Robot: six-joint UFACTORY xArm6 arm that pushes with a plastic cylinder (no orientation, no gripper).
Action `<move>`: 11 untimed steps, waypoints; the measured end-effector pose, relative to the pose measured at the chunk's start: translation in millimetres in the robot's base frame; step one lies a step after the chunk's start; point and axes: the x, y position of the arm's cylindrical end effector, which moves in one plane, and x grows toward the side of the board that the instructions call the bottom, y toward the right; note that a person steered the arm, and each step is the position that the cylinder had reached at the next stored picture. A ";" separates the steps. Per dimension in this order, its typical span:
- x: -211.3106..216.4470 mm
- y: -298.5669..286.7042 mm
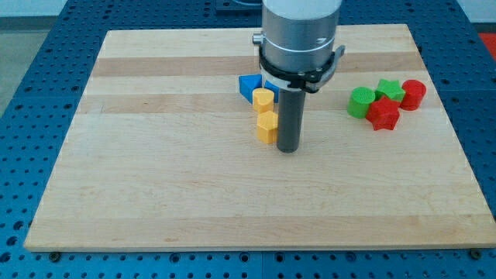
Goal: Move the yellow hexagon to the bottom left of the yellow heart
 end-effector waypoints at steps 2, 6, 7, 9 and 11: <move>-15.1 1.7; -15.3 -51.2; -15.3 -52.2; -28.8 -55.0; -20.3 -68.9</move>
